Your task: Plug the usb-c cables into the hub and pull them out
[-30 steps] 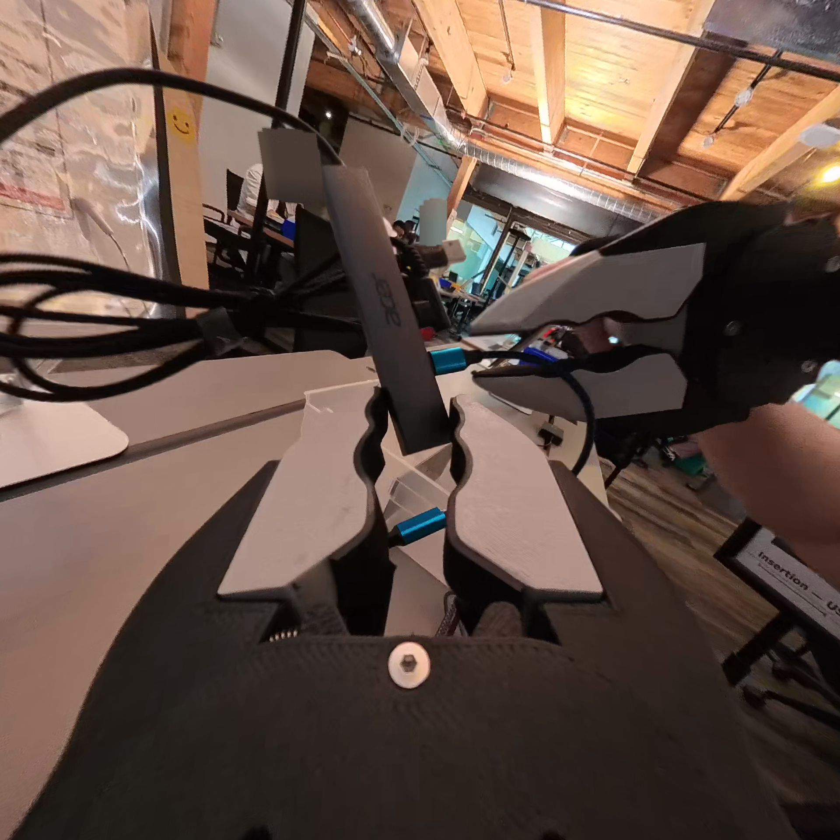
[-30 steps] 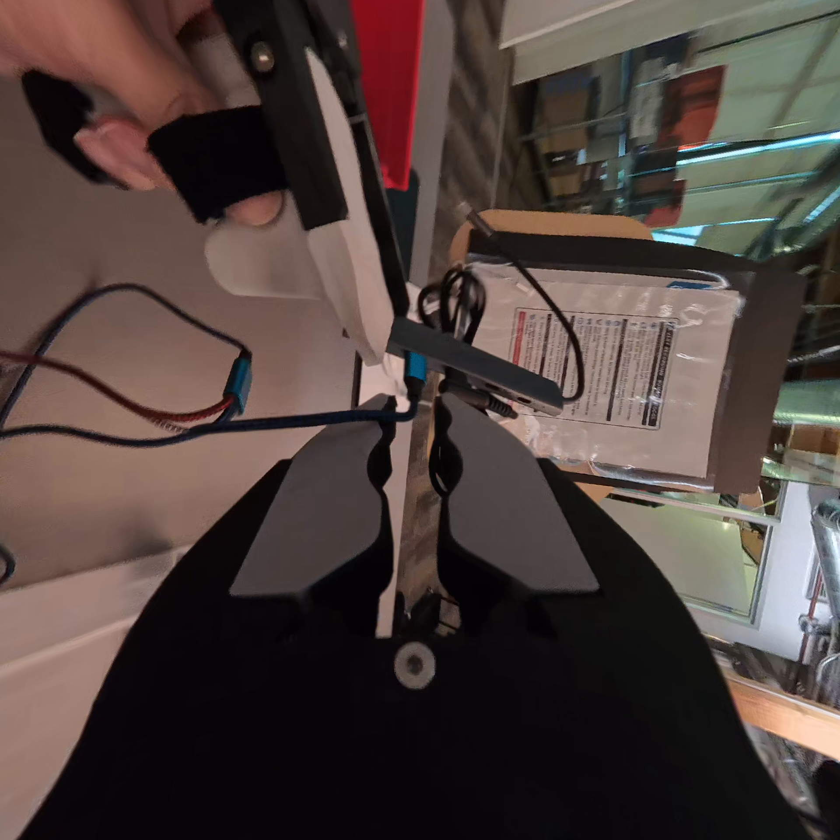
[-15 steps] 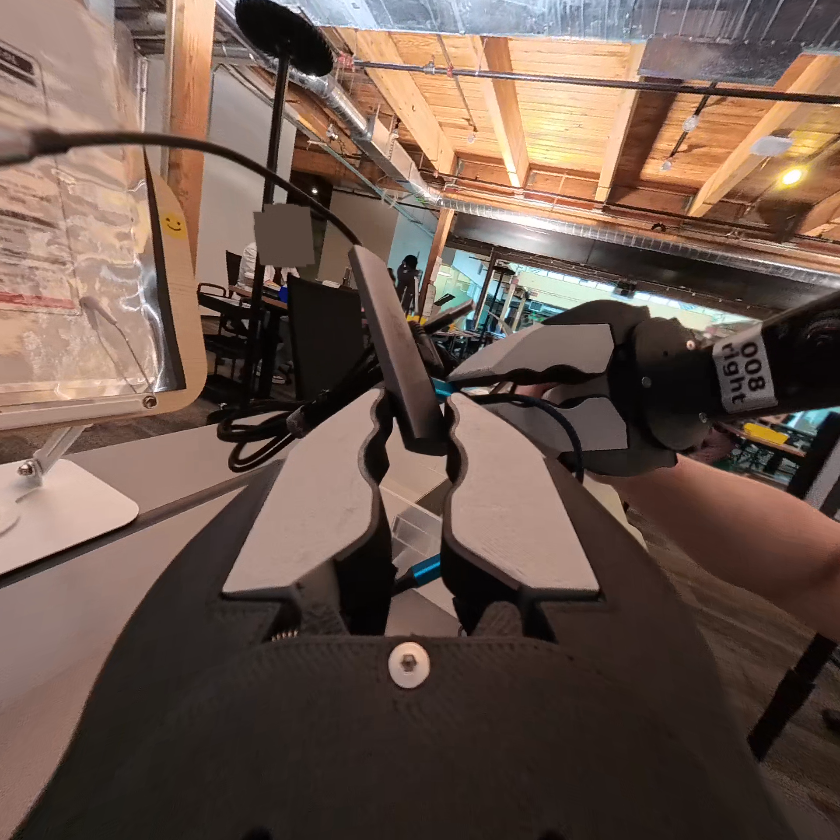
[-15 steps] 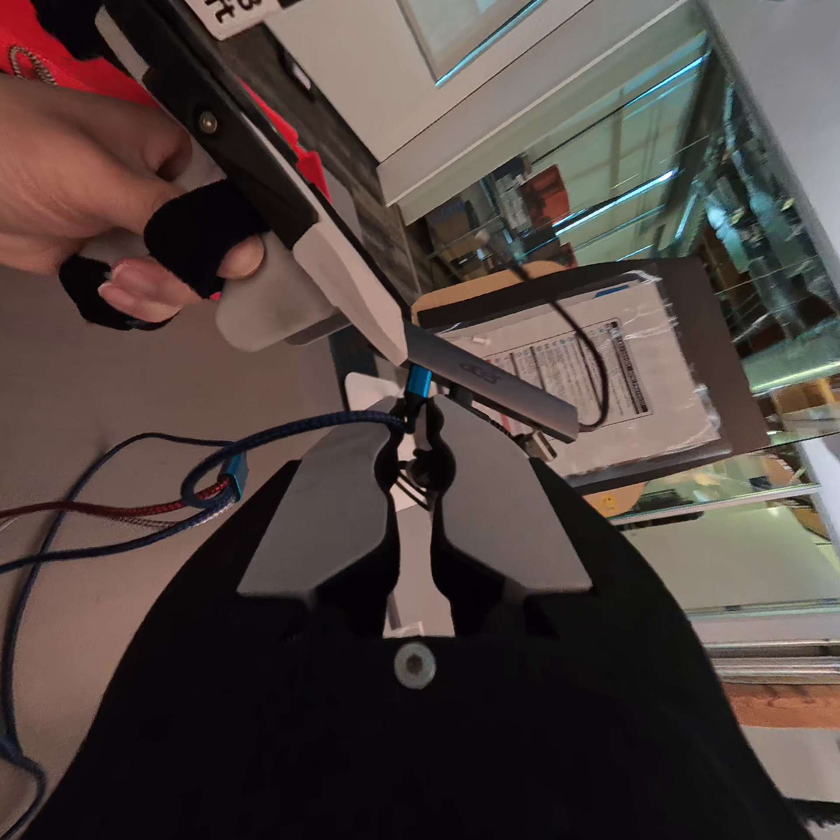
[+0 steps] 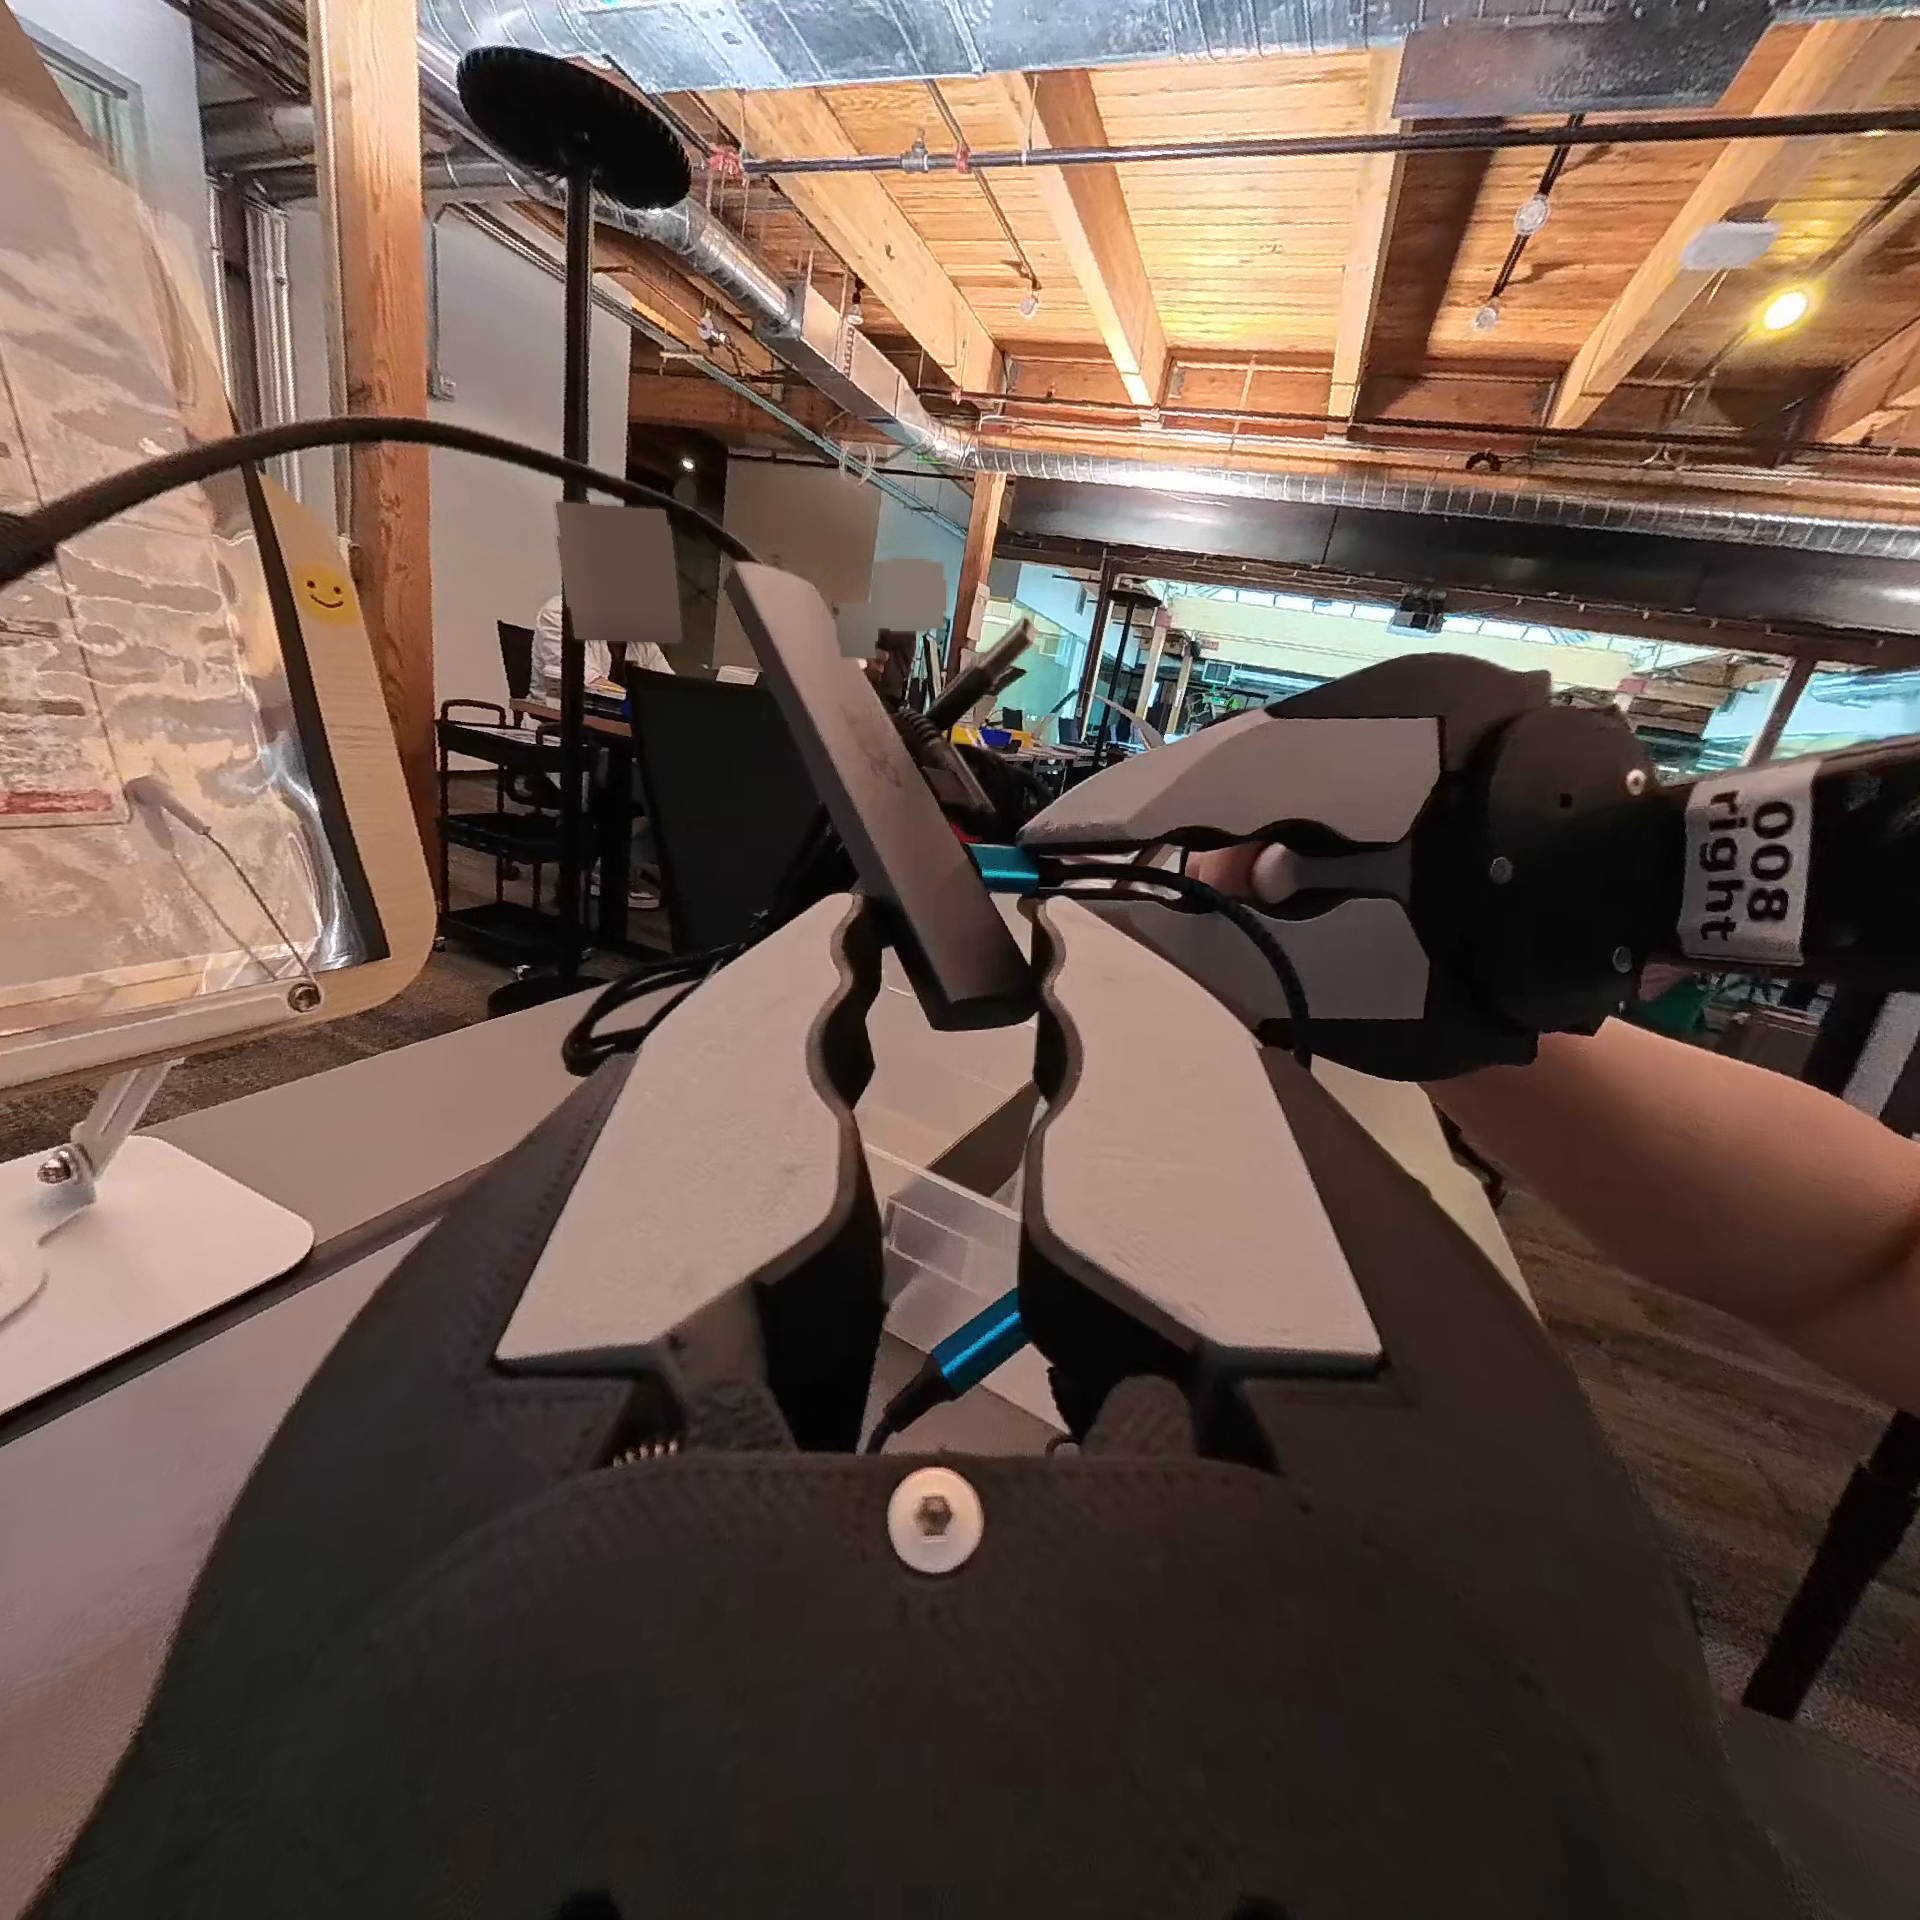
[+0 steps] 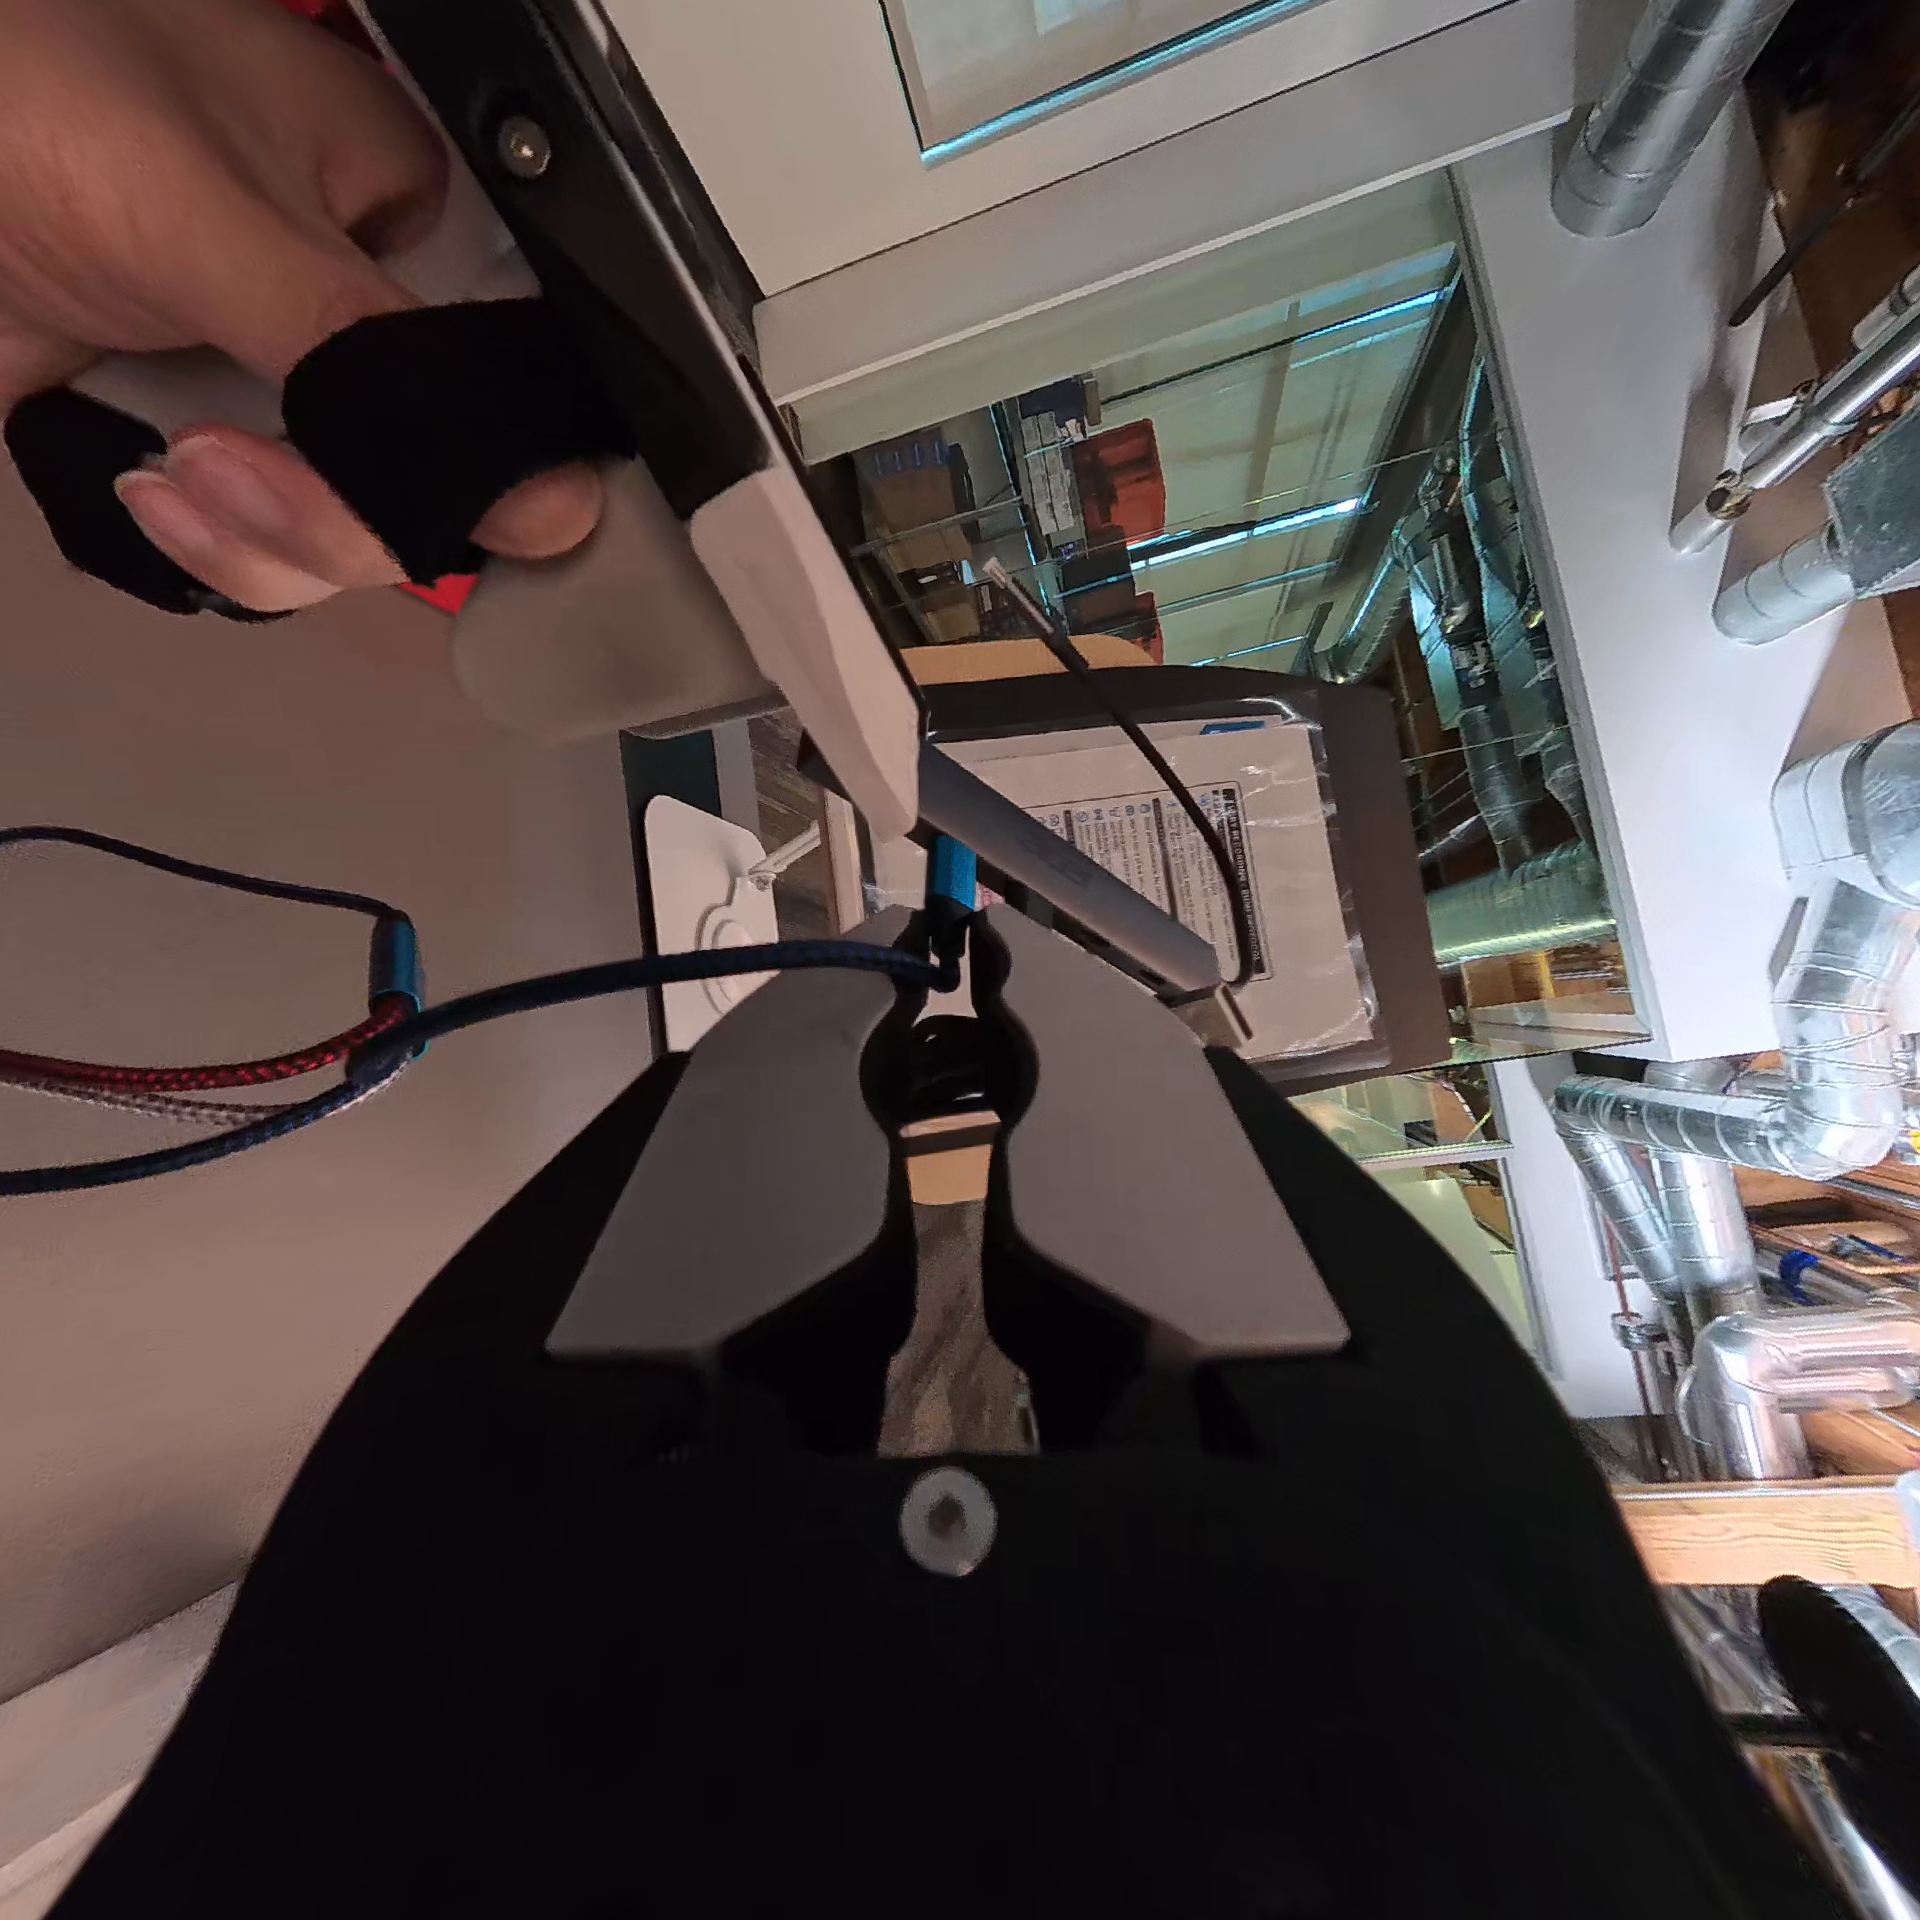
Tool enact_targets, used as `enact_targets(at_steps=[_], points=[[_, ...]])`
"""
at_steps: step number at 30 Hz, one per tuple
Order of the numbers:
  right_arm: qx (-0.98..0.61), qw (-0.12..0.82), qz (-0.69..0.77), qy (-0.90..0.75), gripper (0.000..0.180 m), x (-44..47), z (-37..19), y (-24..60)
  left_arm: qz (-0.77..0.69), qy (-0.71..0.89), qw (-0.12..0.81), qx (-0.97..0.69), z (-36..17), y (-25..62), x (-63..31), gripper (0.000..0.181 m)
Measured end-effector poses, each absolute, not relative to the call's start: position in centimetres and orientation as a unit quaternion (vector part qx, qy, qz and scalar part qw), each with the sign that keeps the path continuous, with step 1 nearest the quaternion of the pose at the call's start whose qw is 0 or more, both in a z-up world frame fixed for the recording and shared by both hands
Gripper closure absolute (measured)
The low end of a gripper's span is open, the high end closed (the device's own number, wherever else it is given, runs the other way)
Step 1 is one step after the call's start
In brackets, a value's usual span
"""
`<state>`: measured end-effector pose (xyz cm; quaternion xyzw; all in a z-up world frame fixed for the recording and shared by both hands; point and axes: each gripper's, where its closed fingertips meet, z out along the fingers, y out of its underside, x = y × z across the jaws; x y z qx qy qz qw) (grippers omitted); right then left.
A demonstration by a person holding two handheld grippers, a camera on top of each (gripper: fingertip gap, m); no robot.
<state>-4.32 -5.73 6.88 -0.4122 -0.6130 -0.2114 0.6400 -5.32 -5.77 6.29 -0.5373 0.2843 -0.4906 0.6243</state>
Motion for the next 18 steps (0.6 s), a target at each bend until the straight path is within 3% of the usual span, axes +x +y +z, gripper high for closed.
enact_targets(at_steps=[1,9,10,11,15,18], points=[[-0.411,0.640,-0.215,-0.613,0.173,-4.3,6.9,-5.8,-0.491,0.285,0.624,-0.537,6.3,-5.8,-5.3,0.154],[-0.375,0.649,-0.259,-0.609,0.173,-4.7,8.0,-6.5,-0.411,0.312,0.663,-0.543,6.2,-6.0,-5.1,0.147],[-0.368,0.642,-0.271,-0.615,0.173,-4.9,8.0,-6.6,-0.399,0.307,0.671,-0.545,6.3,-5.9,-5.2,0.152],[-0.363,0.633,-0.282,-0.623,0.174,-5.0,7.9,-6.7,-0.404,0.312,0.672,-0.537,6.5,-6.2,-5.2,0.178],[-0.377,0.587,-0.297,-0.652,0.176,-5.5,5.1,-5.8,-0.415,0.302,0.671,-0.535,6.6,-6.8,-5.0,0.181],[-0.445,0.567,-0.223,-0.656,0.176,-5.9,1.2,-5.1,-0.423,0.287,0.647,-0.566,6.0,-5.3,-5.7,0.181]])
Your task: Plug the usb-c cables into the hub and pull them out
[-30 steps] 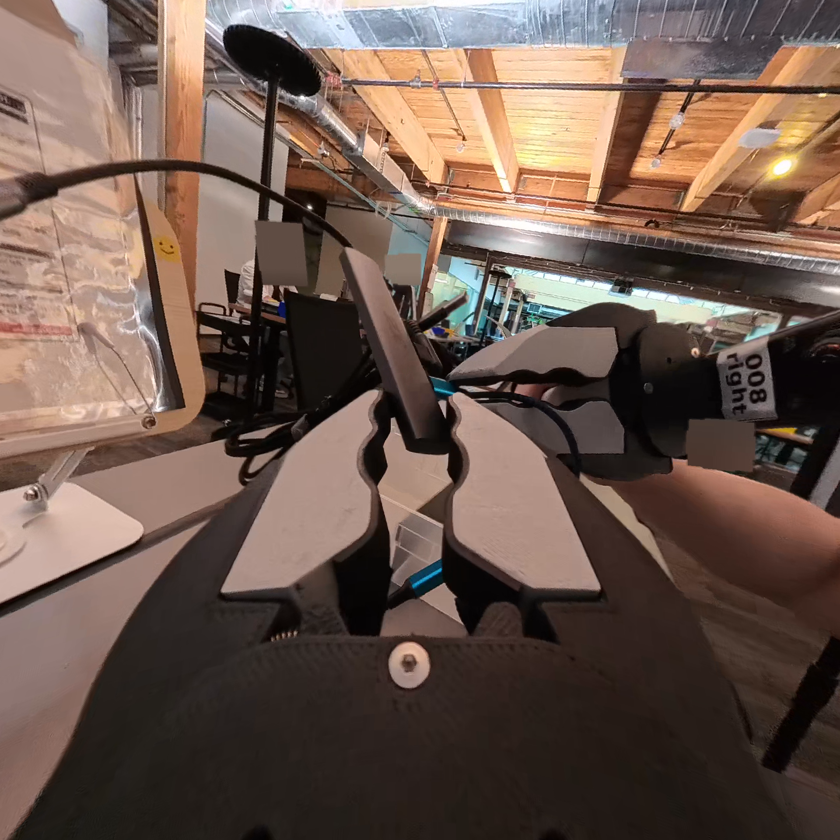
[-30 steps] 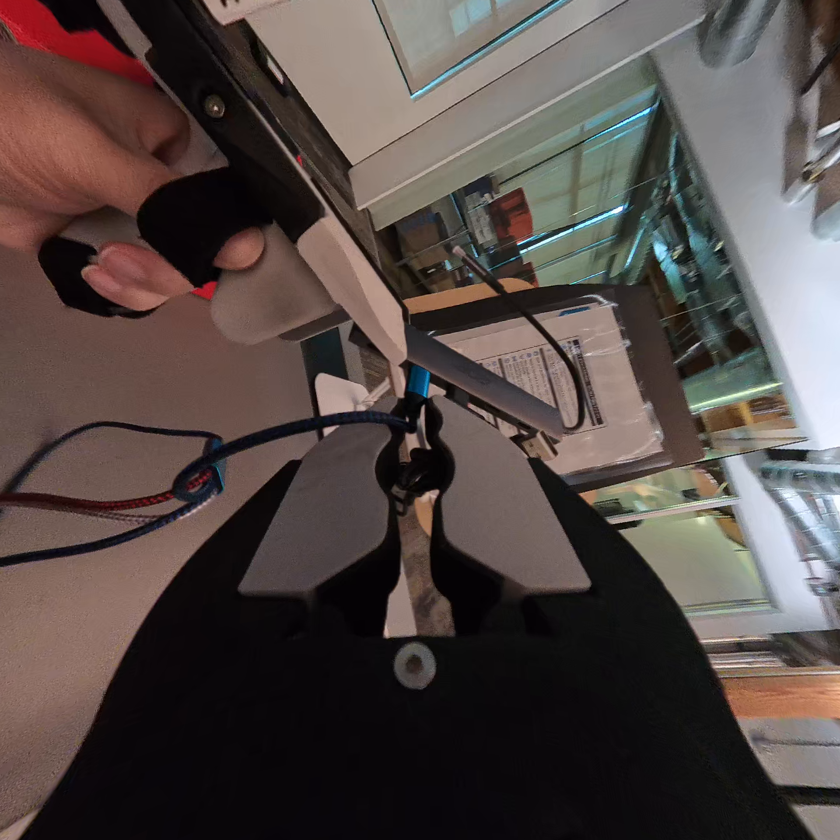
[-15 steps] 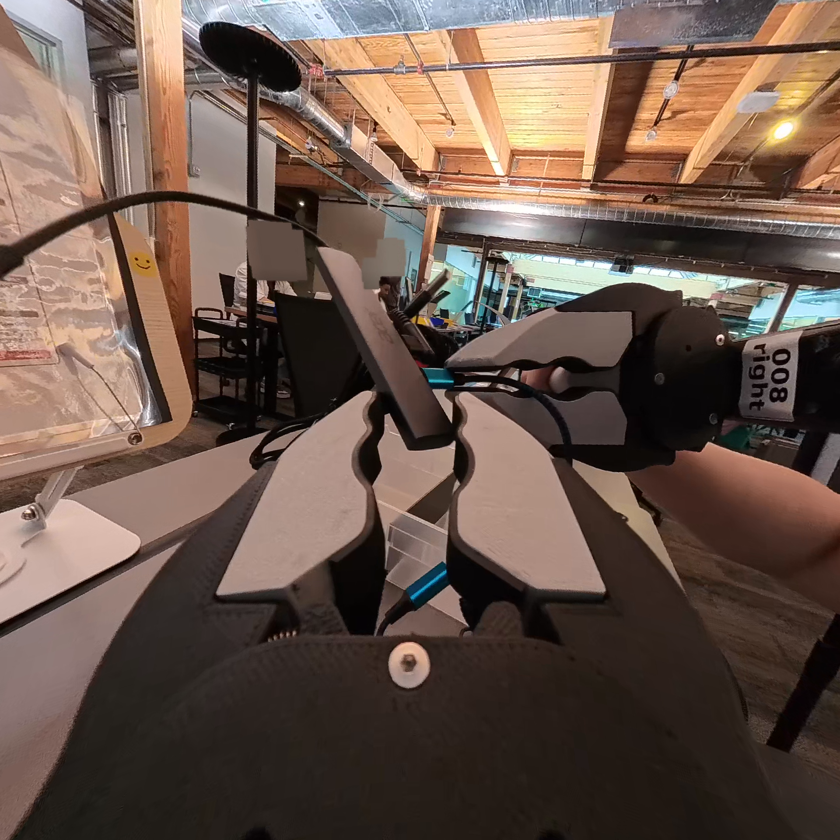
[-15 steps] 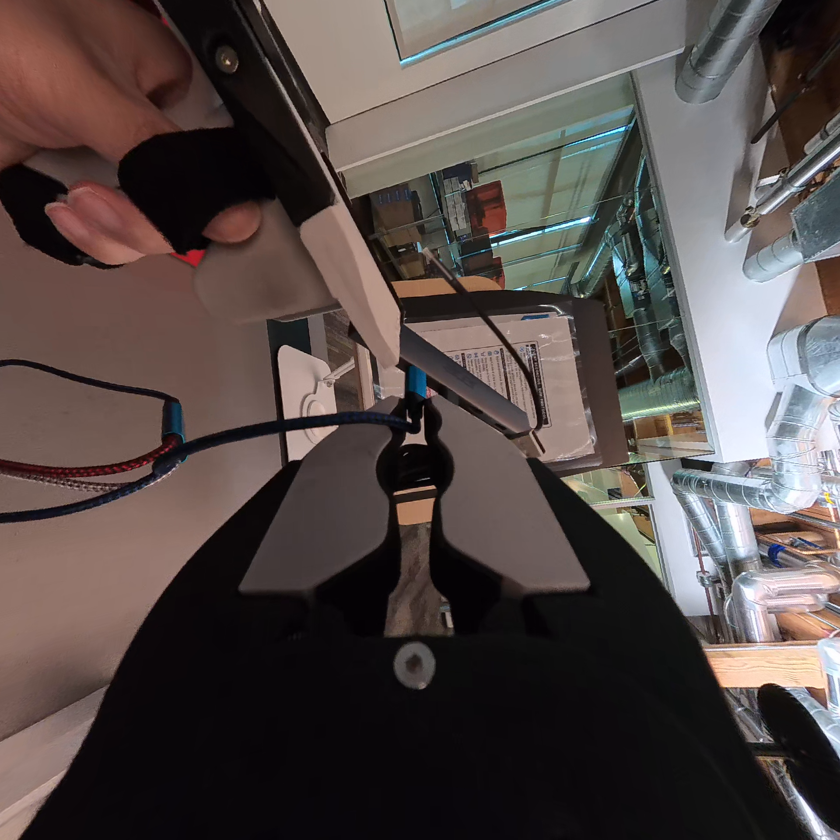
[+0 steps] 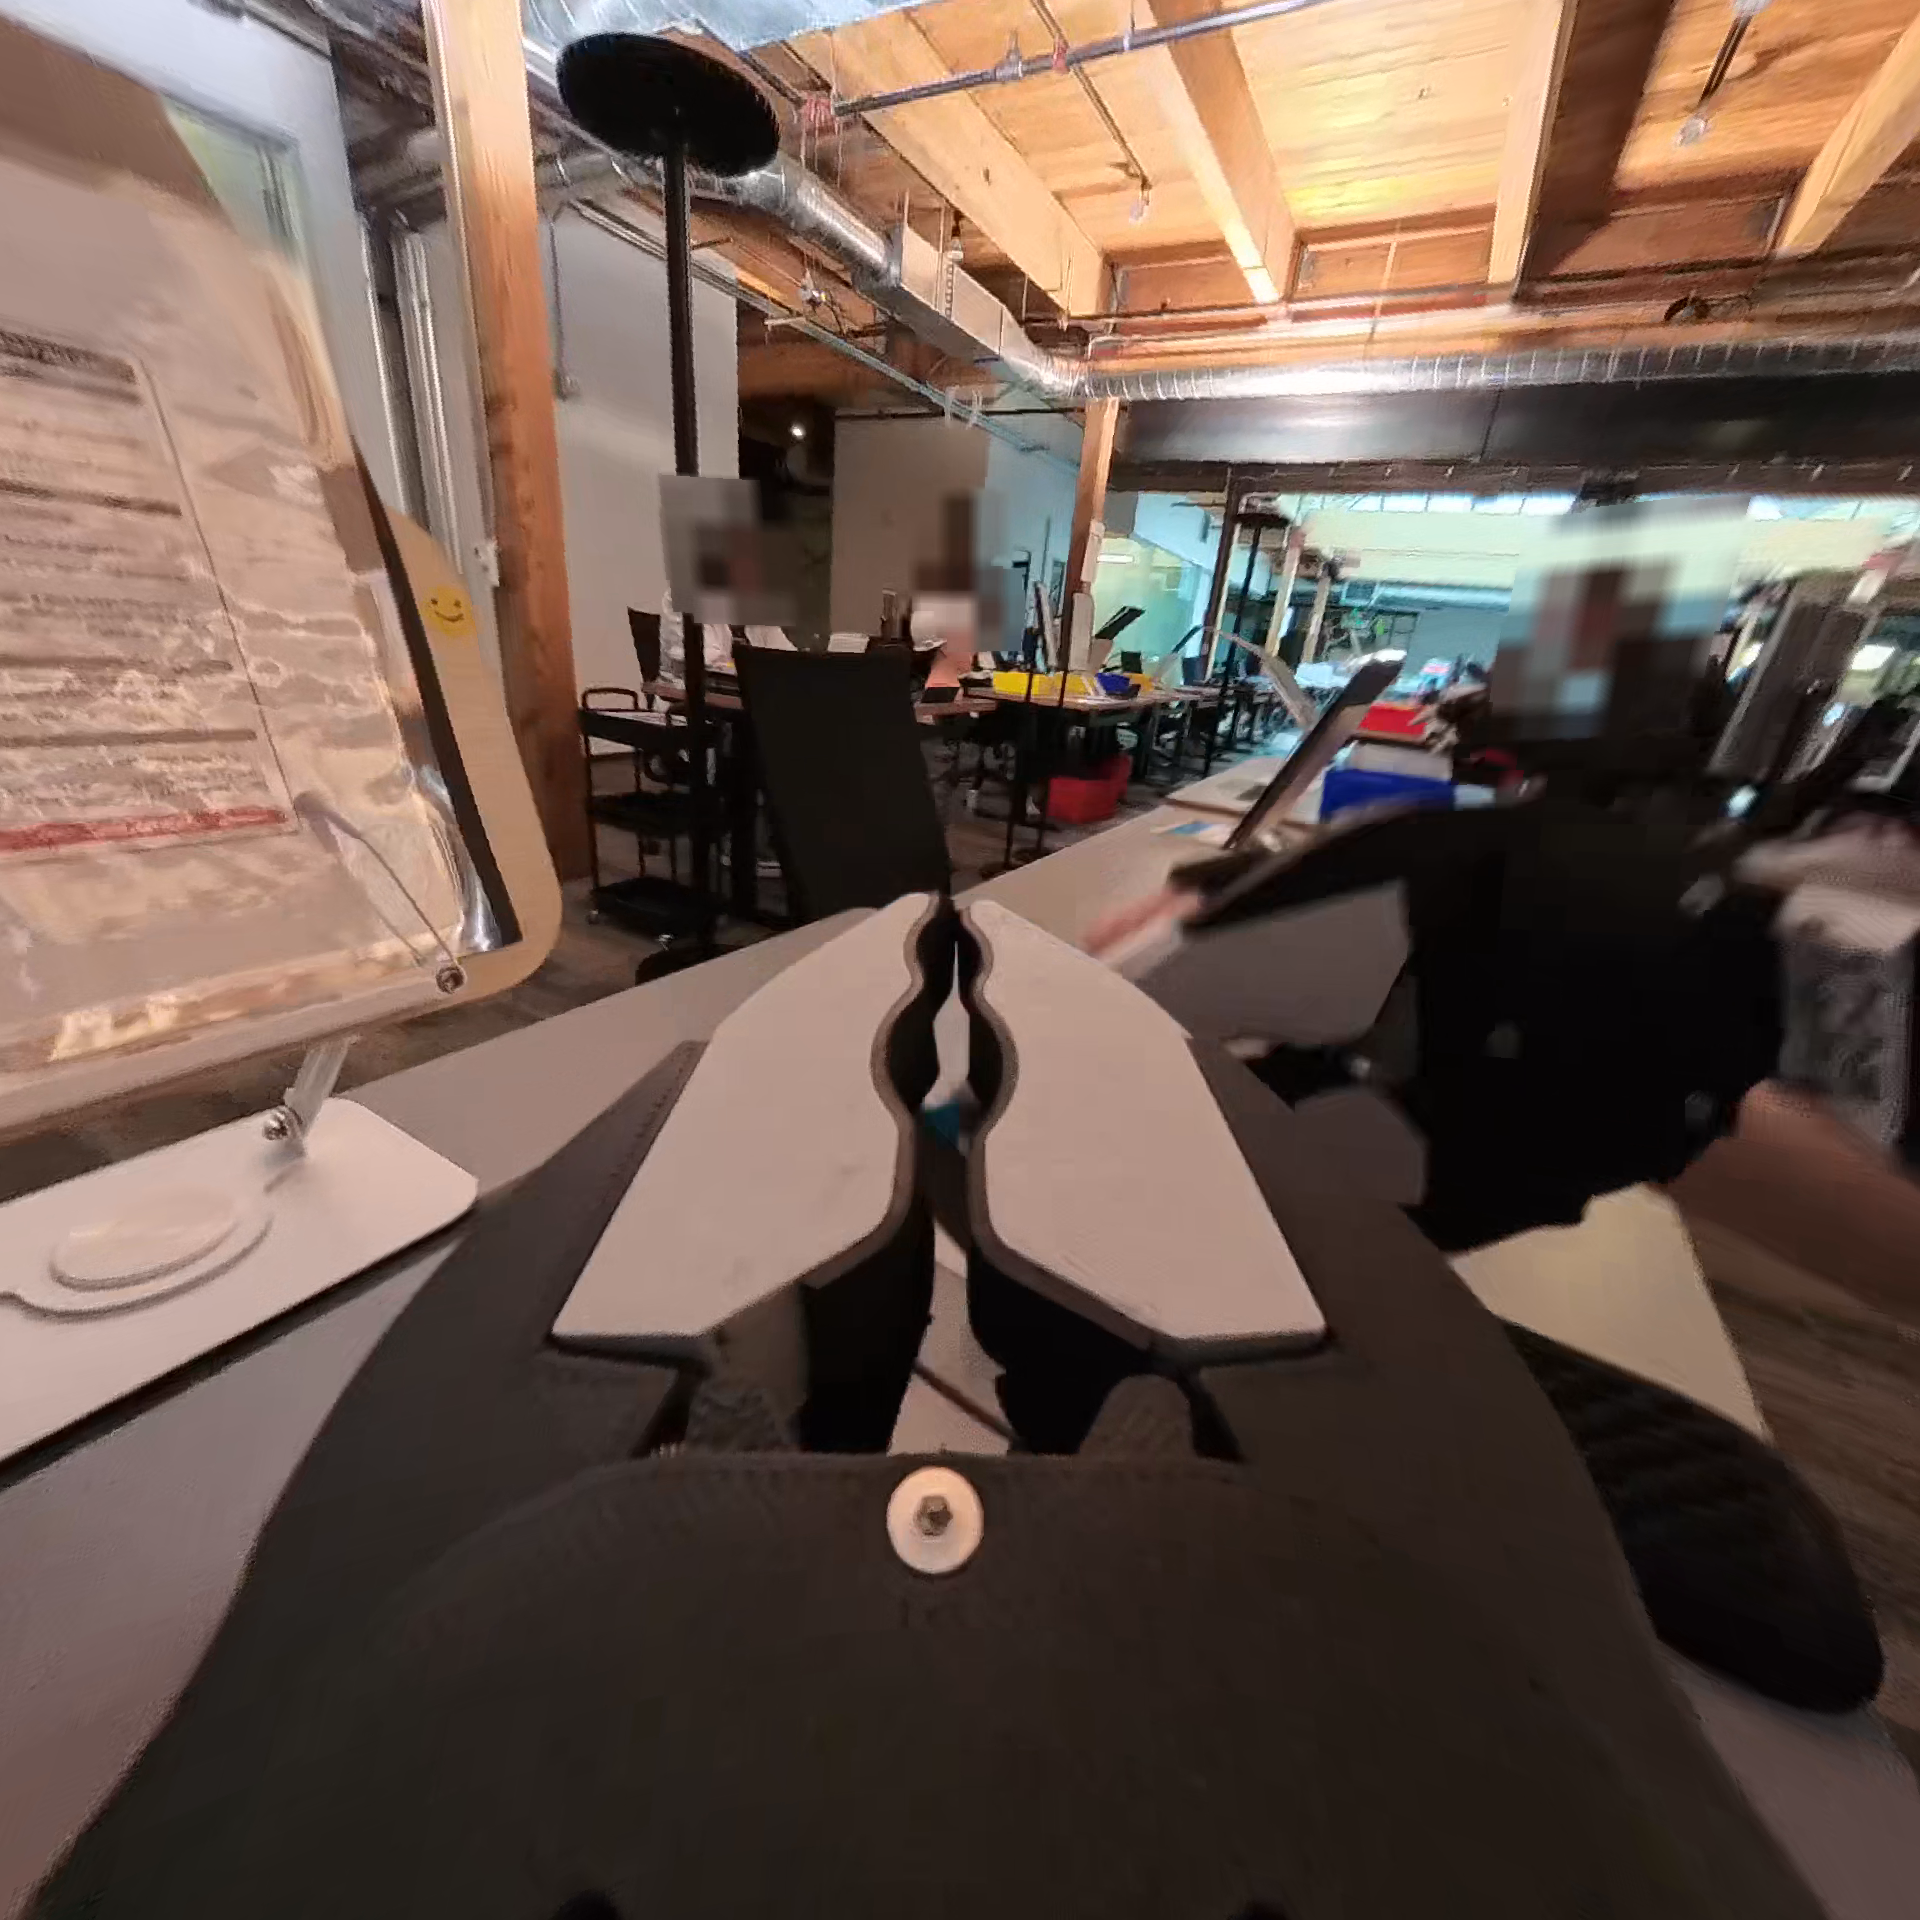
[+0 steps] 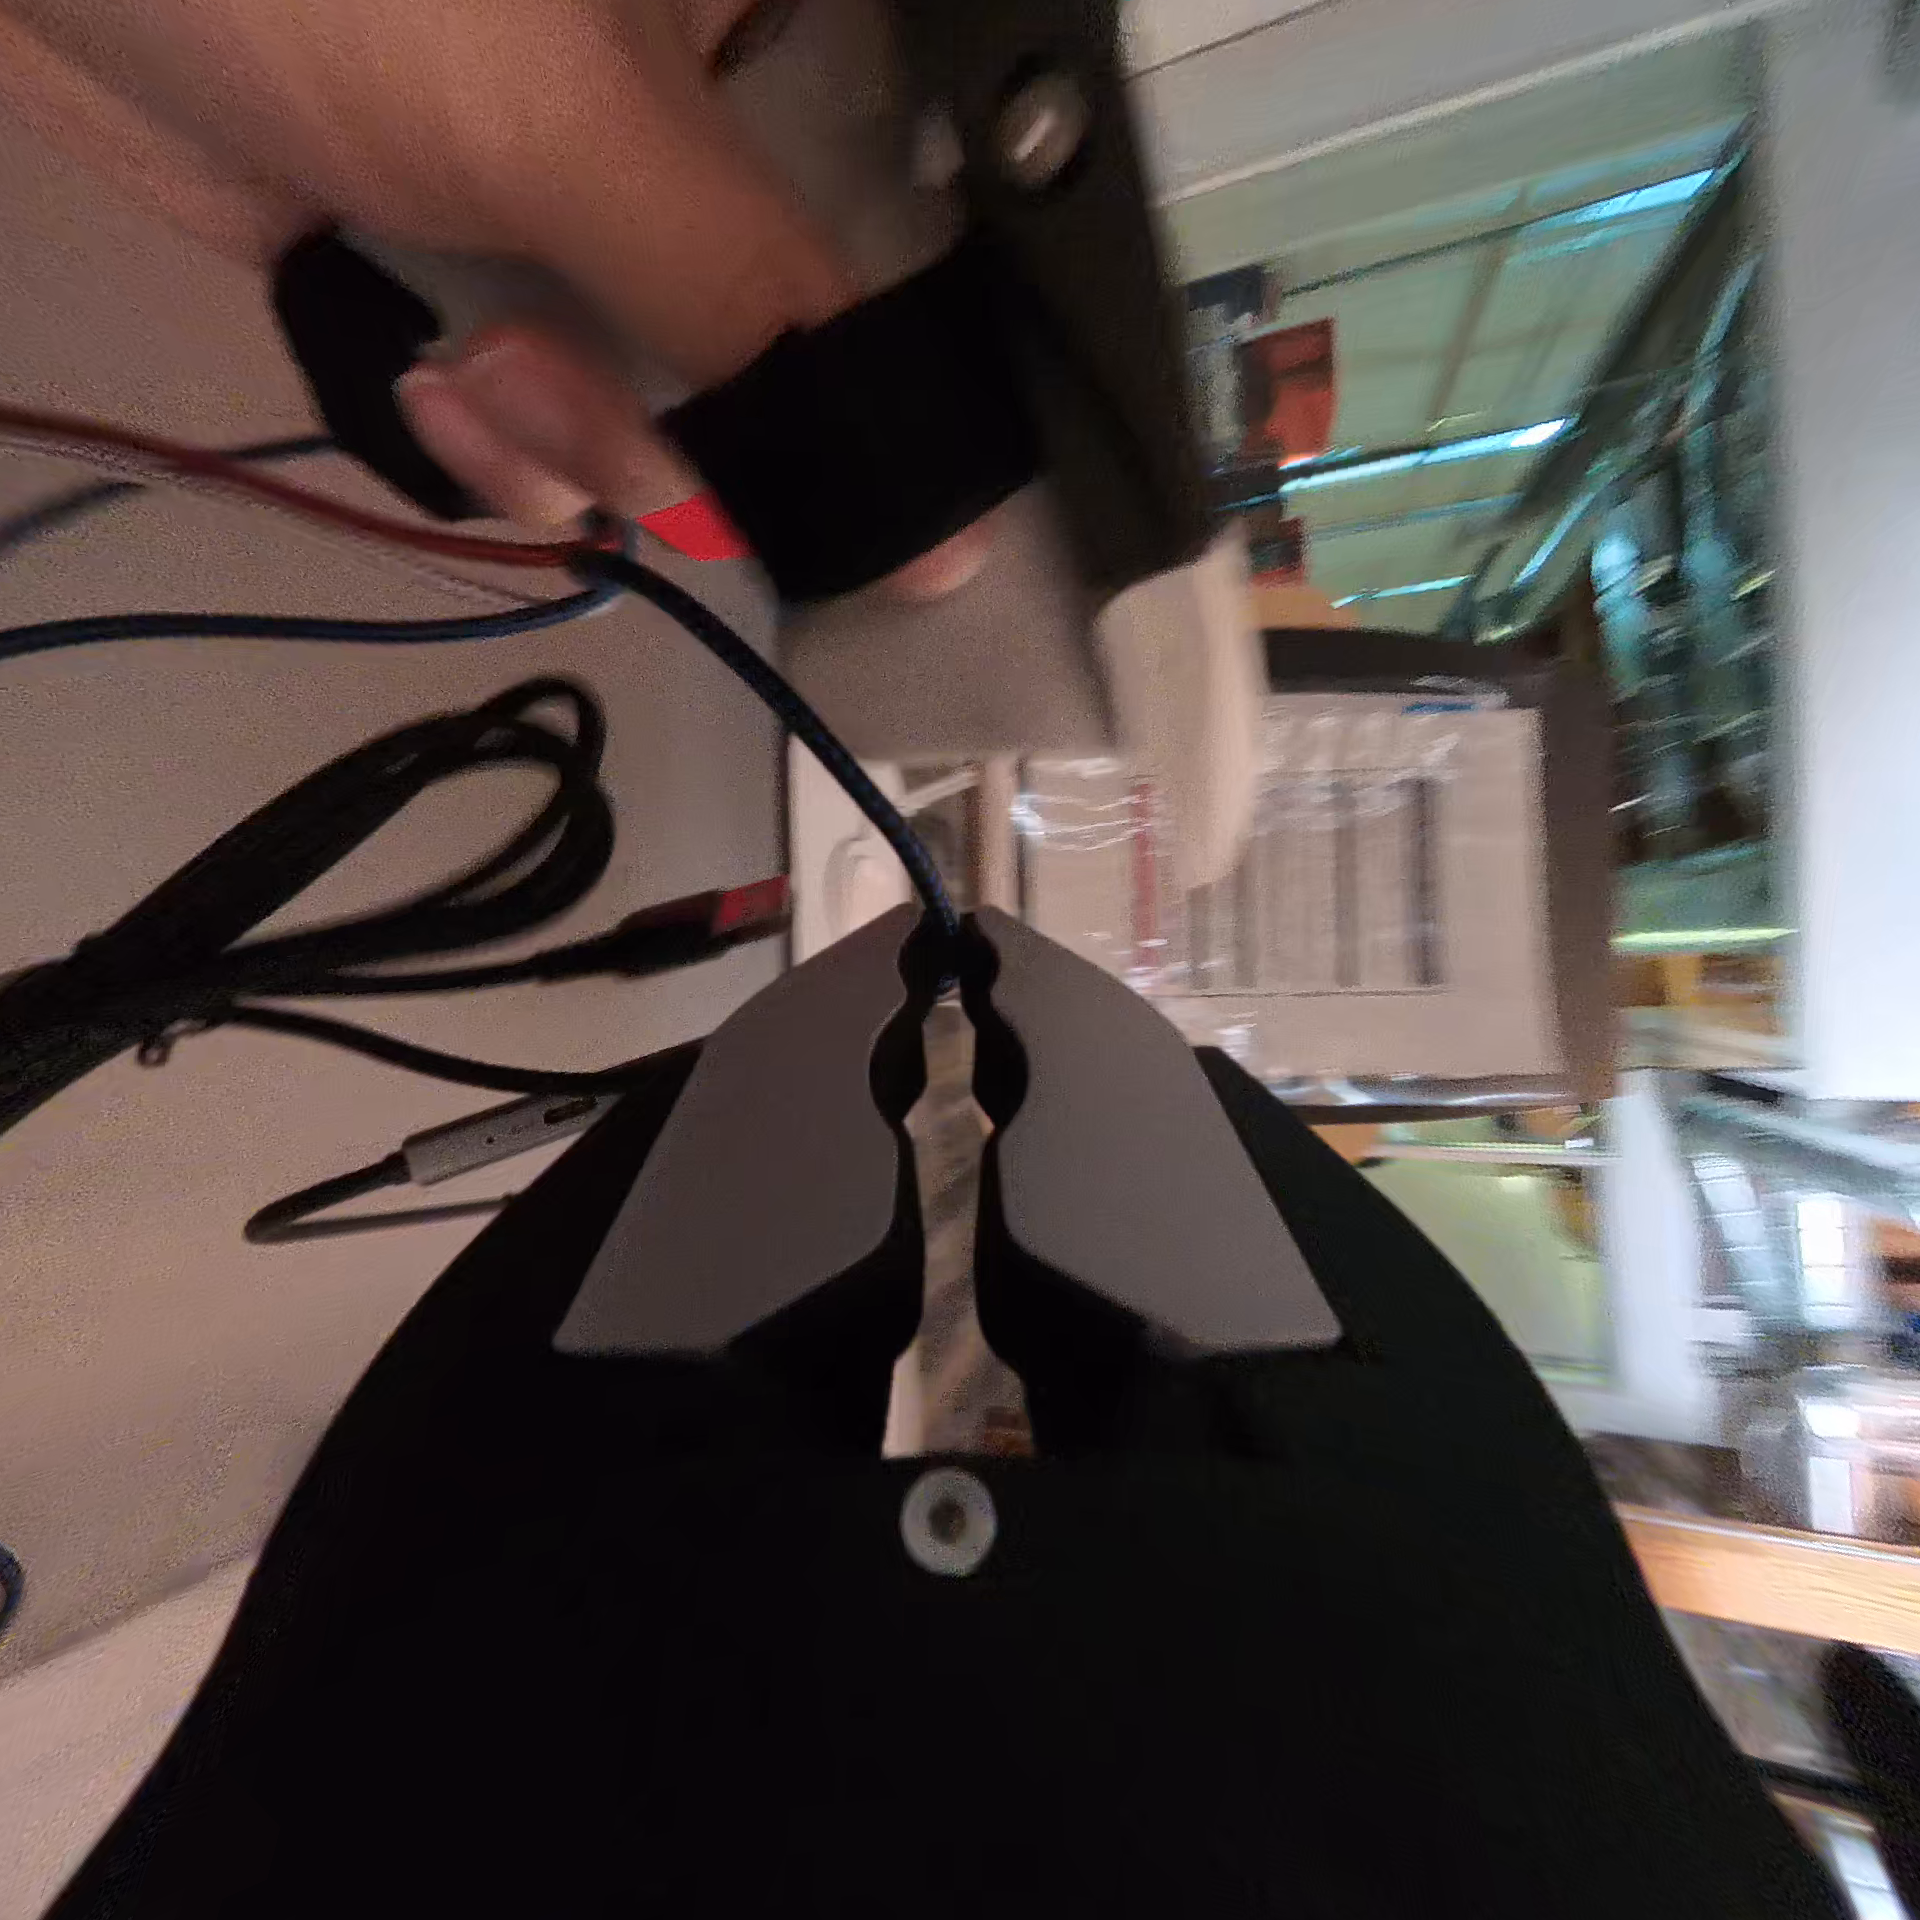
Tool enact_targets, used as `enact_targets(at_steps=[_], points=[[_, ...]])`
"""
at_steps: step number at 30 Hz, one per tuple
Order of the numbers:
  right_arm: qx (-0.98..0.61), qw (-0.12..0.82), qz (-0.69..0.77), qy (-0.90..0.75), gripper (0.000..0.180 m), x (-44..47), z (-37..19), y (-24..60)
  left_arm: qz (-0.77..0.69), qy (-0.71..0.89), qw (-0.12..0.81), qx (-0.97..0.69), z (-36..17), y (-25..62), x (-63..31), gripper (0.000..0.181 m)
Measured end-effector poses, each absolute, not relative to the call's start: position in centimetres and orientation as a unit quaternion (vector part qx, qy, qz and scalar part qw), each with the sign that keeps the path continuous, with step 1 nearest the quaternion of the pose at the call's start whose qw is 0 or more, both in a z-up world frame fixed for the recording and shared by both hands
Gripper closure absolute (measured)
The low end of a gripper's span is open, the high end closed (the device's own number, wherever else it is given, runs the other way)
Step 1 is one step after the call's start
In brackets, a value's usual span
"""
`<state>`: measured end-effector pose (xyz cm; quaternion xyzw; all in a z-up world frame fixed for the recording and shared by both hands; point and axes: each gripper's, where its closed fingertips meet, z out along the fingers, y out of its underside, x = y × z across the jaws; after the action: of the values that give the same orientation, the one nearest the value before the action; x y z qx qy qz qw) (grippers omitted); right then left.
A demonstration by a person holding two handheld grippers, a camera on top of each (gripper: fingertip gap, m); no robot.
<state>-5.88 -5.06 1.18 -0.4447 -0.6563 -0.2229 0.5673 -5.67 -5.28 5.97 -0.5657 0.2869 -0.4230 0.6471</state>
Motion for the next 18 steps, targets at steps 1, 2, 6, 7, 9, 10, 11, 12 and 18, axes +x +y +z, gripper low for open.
enact_targets(at_steps=[1,2,6,7,9,10,11,12,18], points=[[-0.469,0.558,-0.206,-0.653,0.176,-5.7,-0.2,-4.7,-0.442,0.277,0.635,-0.570,6.2,-5.0,-6.2,0.181],[-0.490,0.550,-0.199,-0.647,0.176,-5.4,-1.3,-4.2,-0.461,0.273,0.620,-0.573,6.5,-4.8,-6.6,0.181],[-0.553,0.533,-0.120,-0.629,0.176,-5.6,-4.8,-3.8,-0.483,0.266,0.578,-0.601,6.3,-3.7,-8.0,0.175],[-0.570,0.525,-0.108,-0.623,0.176,-5.6,-5.6,-3.7,-0.482,0.262,0.572,-0.610,6.1,-3.4,-8.3,0.174],[-0.597,0.511,-0.074,-0.614,0.172,-6.1,-6.8,-3.6,-0.487,0.256,0.558,-0.621,5.7,-2.9,-8.6,0.170],[-0.611,0.501,-0.057,-0.611,0.169,-6.2,-7.5,-3.7,-0.493,0.256,0.551,-0.623,5.5,-2.8,-8.6,0.170],[-0.625,0.485,-0.046,-0.610,0.168,-6.2,-8.4,-3.6,-0.496,0.254,0.545,-0.627,5.3,-2.6,-8.6,0.170],[-0.639,0.467,-0.043,-0.609,0.166,-6.0,-9.3,-3.5,-0.496,0.253,0.537,-0.634,5.0,-2.4,-8.6,0.170],[-0.749,0.468,-0.020,-0.469,0.158,-2.9,-8.9,-2.5,-0.449,0.266,0.483,-0.703,1.3,-1.1,-8.2,0.164]])
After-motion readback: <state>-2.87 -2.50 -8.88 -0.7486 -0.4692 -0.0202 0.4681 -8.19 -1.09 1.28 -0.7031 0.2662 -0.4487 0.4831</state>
